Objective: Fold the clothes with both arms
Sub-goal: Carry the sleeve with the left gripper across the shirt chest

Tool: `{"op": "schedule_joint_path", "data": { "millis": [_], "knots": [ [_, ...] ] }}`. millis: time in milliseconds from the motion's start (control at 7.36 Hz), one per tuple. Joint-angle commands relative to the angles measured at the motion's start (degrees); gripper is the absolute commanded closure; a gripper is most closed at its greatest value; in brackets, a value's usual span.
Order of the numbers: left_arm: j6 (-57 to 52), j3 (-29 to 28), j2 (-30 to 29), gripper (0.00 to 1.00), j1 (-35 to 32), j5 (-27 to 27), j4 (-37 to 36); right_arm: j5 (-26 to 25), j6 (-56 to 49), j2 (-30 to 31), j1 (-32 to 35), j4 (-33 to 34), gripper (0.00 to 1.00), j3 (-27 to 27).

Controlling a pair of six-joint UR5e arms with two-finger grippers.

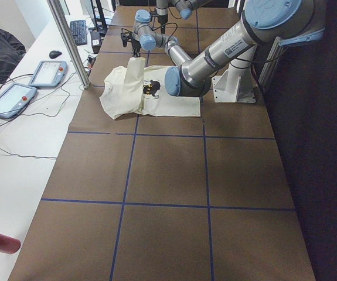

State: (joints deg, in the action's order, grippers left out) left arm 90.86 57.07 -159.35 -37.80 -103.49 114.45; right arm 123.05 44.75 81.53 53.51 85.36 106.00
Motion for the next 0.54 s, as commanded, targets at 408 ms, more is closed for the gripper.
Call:
{"op": "schedule_joint_path", "data": {
  "millis": [408],
  "knots": [
    [-3.28,-11.55,-3.69,0.0,4.67,6.89,13.78,-0.01,0.52,-0.32,-0.16,-0.1,0.0,0.0]
  ]
}}
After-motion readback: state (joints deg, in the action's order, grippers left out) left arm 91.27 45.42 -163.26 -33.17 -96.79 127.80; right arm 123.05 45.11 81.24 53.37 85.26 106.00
